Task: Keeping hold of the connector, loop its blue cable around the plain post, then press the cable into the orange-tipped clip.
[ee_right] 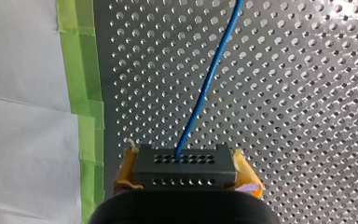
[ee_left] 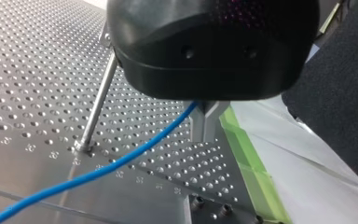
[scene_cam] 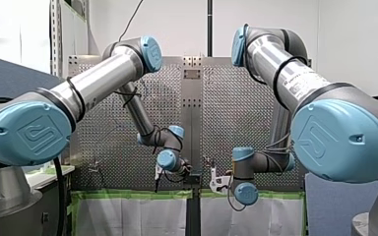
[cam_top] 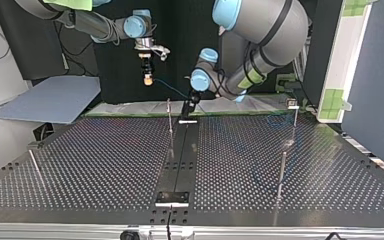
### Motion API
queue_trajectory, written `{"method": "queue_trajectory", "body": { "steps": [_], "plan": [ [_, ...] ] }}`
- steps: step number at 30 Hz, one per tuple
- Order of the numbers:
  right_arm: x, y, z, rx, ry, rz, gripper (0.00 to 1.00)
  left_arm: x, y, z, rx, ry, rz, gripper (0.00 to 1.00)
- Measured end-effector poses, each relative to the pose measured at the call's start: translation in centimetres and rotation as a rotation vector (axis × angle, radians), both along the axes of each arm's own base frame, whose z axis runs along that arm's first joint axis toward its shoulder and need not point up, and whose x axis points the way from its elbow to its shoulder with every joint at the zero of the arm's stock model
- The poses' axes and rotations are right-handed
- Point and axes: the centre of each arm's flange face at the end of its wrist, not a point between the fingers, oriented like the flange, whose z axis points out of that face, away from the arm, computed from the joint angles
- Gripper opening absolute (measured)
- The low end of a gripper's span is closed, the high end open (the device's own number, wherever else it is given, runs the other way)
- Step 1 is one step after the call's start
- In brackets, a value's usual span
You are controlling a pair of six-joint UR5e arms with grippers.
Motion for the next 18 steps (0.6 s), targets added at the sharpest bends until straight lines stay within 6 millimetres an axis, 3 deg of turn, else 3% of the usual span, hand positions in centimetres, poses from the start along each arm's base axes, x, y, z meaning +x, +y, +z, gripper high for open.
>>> {"method": "queue_trajectory", "body": {
  "steps": [14,16,18],
  "plan": [
    [0.1,-0.4,0.1,-0.008,0.003,-0.001,0.0,-0.9,-2.0,0.3,-0.043,-0.052,0.018,0.0],
    [0.1,-0.4,0.1,-0.008,0.004,-0.001,0.0,-0.8,-2.2,0.4,-0.057,-0.058,0.02,0.16],
    [0.1,-0.4,0.1,-0.007,0.005,0.0,0.0,-0.8,-2.3,0.4,-0.066,-0.061,0.022,0.2]
  ]
}}
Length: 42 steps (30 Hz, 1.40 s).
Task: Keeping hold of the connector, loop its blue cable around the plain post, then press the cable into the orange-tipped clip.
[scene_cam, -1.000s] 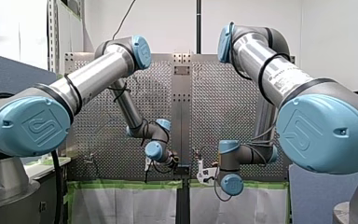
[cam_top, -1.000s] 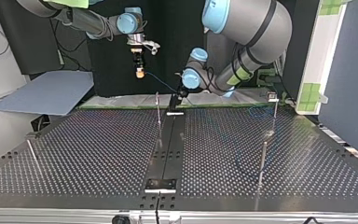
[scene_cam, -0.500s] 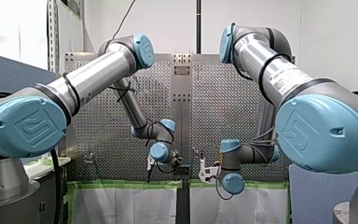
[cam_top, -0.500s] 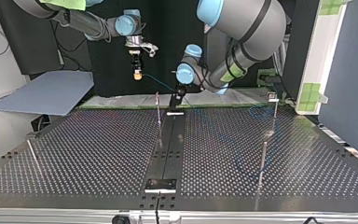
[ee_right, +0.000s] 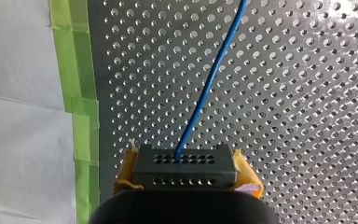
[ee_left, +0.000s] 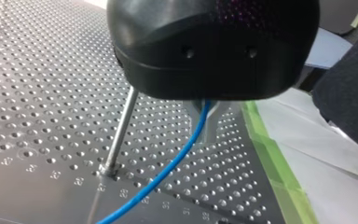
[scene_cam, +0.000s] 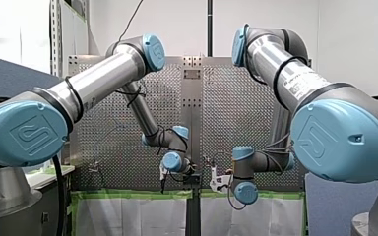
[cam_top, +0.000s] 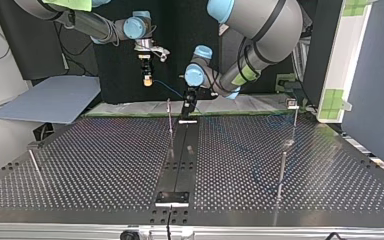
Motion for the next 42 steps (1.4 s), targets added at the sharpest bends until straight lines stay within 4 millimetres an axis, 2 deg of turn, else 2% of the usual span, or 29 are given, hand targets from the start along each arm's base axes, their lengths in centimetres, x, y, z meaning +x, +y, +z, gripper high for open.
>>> {"method": "queue_trajectory", "body": {
  "steps": [3,16,29,31,32,33,35,36,42],
  "plan": [
    [0.0,0.0,0.0,0.0,0.002,0.0,0.0,0.03,-0.02,0.02,-0.005,-0.002,0.001,0.22],
    [0.14,0.3,-0.1,0.007,0.012,0.006,0.0,0.01,-0.14,0.02,-0.011,-0.002,-0.003,0.22],
    [-0.03,0.16,-0.12,0.009,0.016,0.002,0.0,0.26,-0.37,0.0,-0.049,0.014,-0.084,0.22],
    [-0.03,0.15,-0.12,0.009,0.016,0.002,0.0,0.25,-0.42,-0.01,-0.052,0.018,-0.099,0.14],
    [-0.04,0.15,-0.12,0.009,0.016,0.002,0.0,0.24,-0.44,-0.02,-0.054,0.021,-0.107,0.14],
    [-0.05,0.15,-0.12,0.009,0.016,0.002,0.0,0.24,-0.43,-0.03,-0.055,0.022,-0.11,0.08],
    [-0.05,0.14,-0.11,0.009,0.016,0.002,0.0,0.26,-0.35,-0.05,-0.053,0.024,-0.11,0.08],
    [-0.05,0.13,-0.11,0.008,0.016,0.001,0.0,0.27,-0.31,-0.06,-0.051,0.024,-0.108,0.0],
    [-0.05,0.11,-0.09,0.007,0.015,0.001,0.0,0.44,0.02,-0.06,-0.035,0.017,-0.078,0.0]
  ]
}}
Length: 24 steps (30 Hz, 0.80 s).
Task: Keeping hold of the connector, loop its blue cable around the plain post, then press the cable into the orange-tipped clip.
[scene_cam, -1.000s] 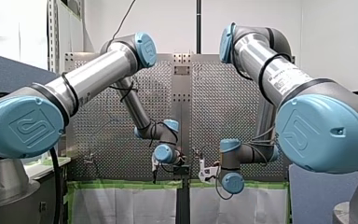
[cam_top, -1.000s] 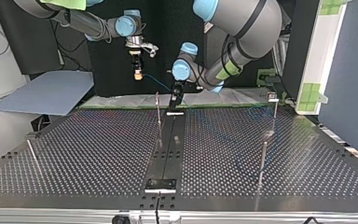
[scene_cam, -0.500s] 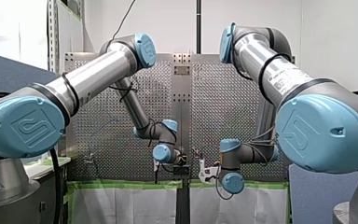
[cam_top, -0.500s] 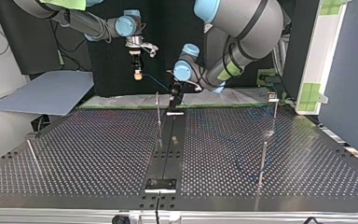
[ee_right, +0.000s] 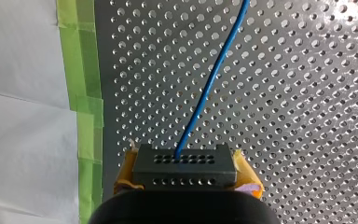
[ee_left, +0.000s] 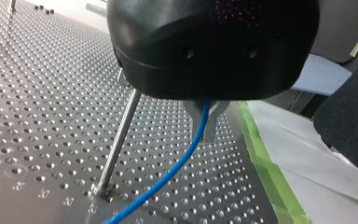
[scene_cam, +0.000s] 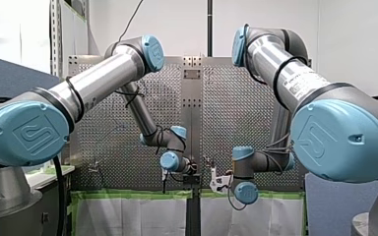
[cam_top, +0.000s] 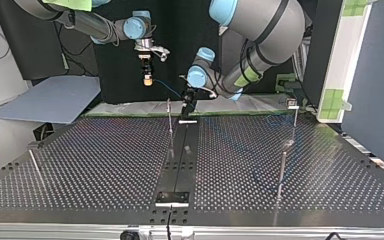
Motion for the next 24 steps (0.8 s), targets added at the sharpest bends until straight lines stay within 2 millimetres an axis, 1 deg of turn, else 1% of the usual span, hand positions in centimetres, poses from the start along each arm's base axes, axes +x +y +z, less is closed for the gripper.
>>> {"method": "queue_trajectory", "body": {
  "steps": [4,13,24],
  "plan": [
    [0.0,0.0,0.0,0.0,0.001,0.0,0.0,0.0,0.1,0.0,0.01,-0.003,0.015,0.0],
    [-0.1,-0.3,0.0,-0.001,0.0,-0.005,0.0,-1.2,-0.2,-0.4,0.067,-0.017,0.031,0.0],
    [-0.3,-1.8,0.3,0.002,0.011,-0.02,0.0,-2.4,-1.5,-0.3,0.087,-0.036,0.028,0.0]
  ]
}}
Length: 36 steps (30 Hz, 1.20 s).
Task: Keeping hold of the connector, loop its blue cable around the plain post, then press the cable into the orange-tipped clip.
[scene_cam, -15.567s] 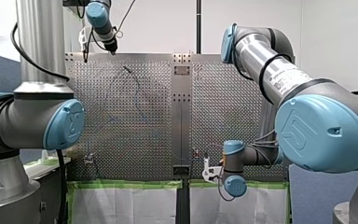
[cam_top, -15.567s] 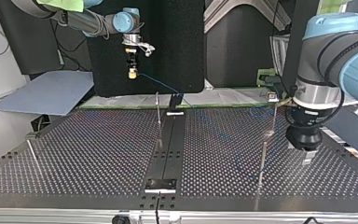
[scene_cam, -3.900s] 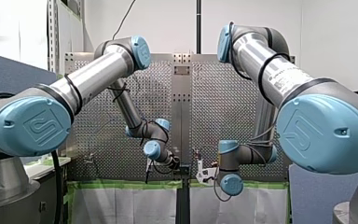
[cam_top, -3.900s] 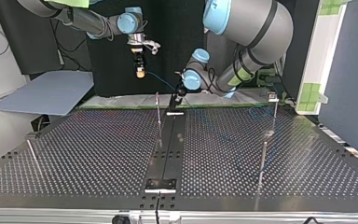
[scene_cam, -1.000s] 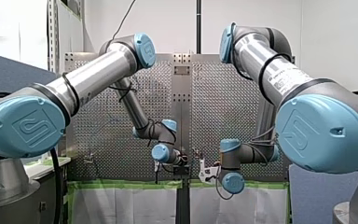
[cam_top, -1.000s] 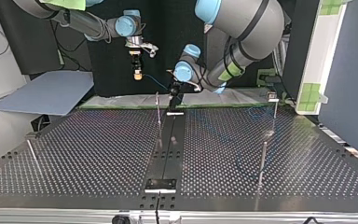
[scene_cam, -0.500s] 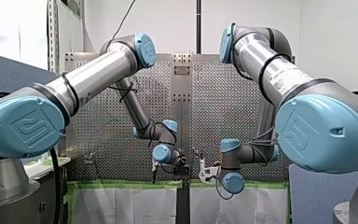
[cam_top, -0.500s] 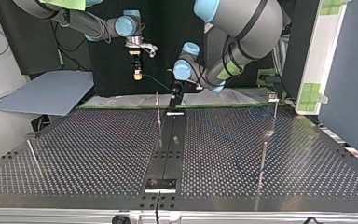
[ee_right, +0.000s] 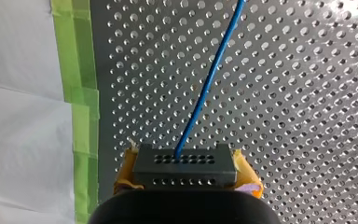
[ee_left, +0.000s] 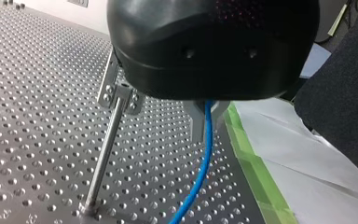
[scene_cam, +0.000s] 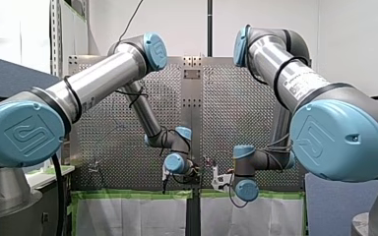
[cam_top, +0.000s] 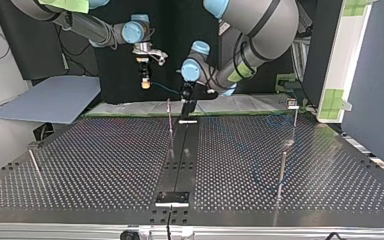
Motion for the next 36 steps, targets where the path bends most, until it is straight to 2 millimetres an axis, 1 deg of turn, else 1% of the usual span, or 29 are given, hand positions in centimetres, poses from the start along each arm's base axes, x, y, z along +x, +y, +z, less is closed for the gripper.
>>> {"method": "queue_trajectory", "body": {
  "steps": [5,9,17,24,36],
  "plan": [
    [-0.2,-0.8,0.1,-0.001,0.004,-0.009,0.0,0.0,-0.3,0.2,-0.012,-0.024,0.016,0.0],
    [-0.3,-1.1,0.2,-0.002,0.007,-0.013,0.0,0.3,-0.3,0.4,-0.028,-0.042,0.04,0.0],
    [-0.4,-2.3,0.5,-0.018,0.021,-0.023,0.0,0.7,-0.3,0.6,-0.07,-0.06,0.078,0.0],
    [-0.7,-2.9,0.6,-0.022,0.031,-0.03,0.0,1.1,-0.6,0.9,-0.123,-0.088,0.083,0.0],
    [-0.9,-4.0,0.9,-0.021,0.043,-0.041,0.0,1.9,-1.3,1.7,-0.144,-0.098,0.076,0.0]
  ]
}}
